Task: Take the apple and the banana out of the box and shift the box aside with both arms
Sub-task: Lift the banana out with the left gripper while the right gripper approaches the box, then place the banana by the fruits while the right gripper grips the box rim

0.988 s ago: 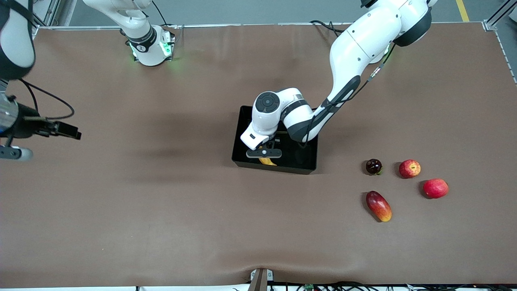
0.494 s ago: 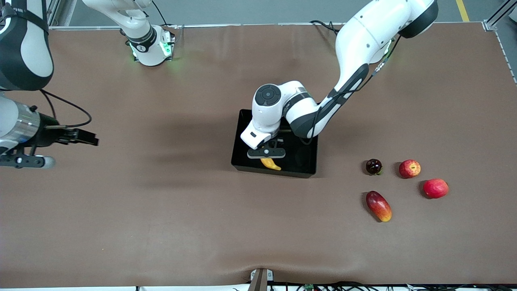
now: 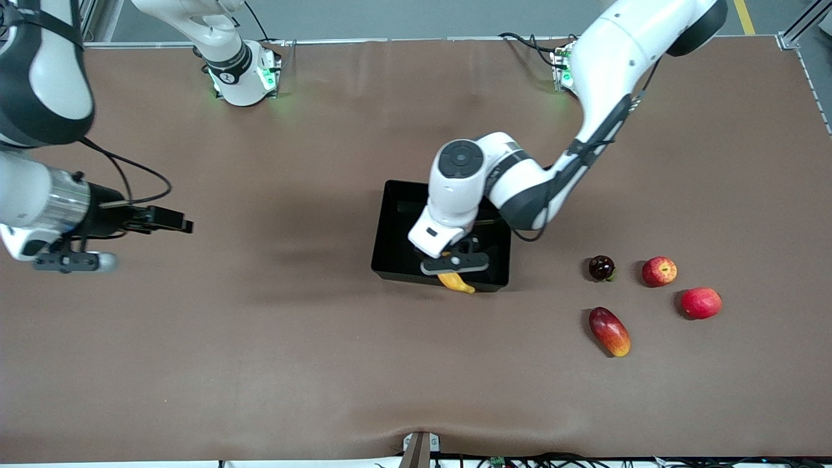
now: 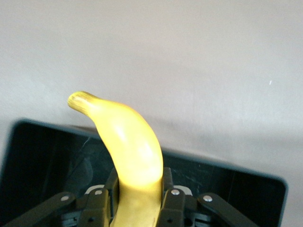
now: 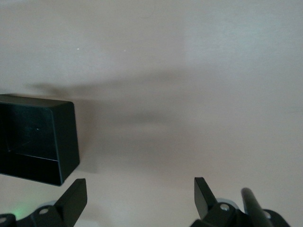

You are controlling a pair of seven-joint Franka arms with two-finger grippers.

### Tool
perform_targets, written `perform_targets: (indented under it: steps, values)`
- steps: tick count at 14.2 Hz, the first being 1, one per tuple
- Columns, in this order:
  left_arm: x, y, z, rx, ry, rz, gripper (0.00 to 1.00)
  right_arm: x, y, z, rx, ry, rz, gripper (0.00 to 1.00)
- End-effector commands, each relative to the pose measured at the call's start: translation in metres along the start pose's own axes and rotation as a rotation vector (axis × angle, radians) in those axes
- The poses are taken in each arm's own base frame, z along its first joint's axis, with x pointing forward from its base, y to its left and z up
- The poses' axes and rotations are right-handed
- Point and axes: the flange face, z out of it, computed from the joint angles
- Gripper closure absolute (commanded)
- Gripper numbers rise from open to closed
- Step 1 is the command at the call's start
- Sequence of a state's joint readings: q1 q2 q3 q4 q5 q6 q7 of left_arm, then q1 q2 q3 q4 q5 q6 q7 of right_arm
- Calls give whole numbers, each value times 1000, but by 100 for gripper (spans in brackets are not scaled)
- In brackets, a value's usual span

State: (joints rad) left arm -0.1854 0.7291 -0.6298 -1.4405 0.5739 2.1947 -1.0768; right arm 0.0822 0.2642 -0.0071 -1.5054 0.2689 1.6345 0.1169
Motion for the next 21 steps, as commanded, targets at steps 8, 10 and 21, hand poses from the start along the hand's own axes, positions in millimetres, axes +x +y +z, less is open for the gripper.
perform_targets:
  steps: [8, 10, 21]
  values:
    - [118, -177, -54, 49, -54, 28, 100, -17, -179, 170, -64, -20, 28, 0]
    - [143, -231, -47, 67, -57, -2, 100, -25, -205, 213, -75, -10, 43, 0]
    - [194, -422, 58, 59, -18, 16, 100, -46, -253, 334, -208, 59, 96, 63]
